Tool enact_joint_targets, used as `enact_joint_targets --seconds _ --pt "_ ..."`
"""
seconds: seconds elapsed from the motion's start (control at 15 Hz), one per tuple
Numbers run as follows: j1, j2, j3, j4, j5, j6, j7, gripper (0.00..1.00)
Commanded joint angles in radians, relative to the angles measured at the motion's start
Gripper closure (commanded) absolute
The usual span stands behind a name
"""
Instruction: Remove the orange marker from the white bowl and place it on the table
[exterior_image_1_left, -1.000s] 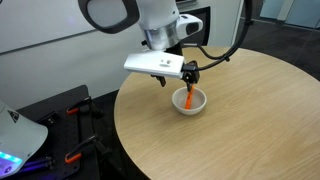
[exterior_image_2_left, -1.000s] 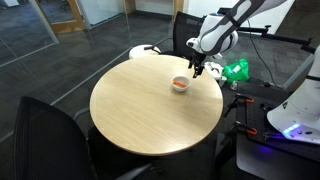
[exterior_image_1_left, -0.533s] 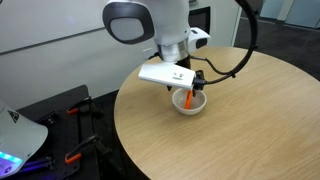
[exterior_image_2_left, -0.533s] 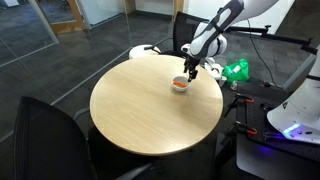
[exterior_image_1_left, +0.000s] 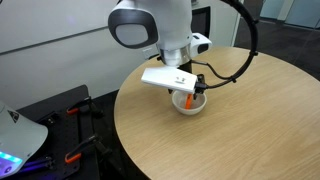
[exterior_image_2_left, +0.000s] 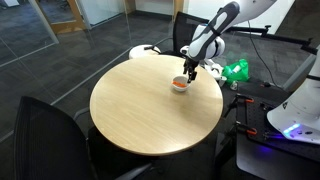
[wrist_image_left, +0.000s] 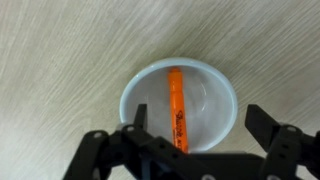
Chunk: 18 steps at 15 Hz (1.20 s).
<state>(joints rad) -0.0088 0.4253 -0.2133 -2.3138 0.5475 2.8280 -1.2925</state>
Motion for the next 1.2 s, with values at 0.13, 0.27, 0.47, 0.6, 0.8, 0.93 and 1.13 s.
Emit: enact_joint_targets --seconds 0.13,0.27,0.47,0.6,0.8,0.93,1.13 --pt "-0.039 0.025 0.049 0.025 0.038 0.038 -0.056 0.00" --pt "-0.056 0.033 0.073 0.034 0.042 0.047 -0.065 0.00" --pt "-0.083 0.054 0.105 0.054 0.048 0.069 -0.076 0.00" --pt "-0.102 0.072 0.121 0.070 0.047 0.074 -0.074 0.00" --pt "-0.129 0.097 0.143 0.092 0.045 0.075 -0.077 0.10" --pt "-0.143 0.110 0.156 0.106 0.040 0.074 -0.075 0.18" --pt "-0.157 0.130 0.172 0.123 0.035 0.074 -0.073 0.24"
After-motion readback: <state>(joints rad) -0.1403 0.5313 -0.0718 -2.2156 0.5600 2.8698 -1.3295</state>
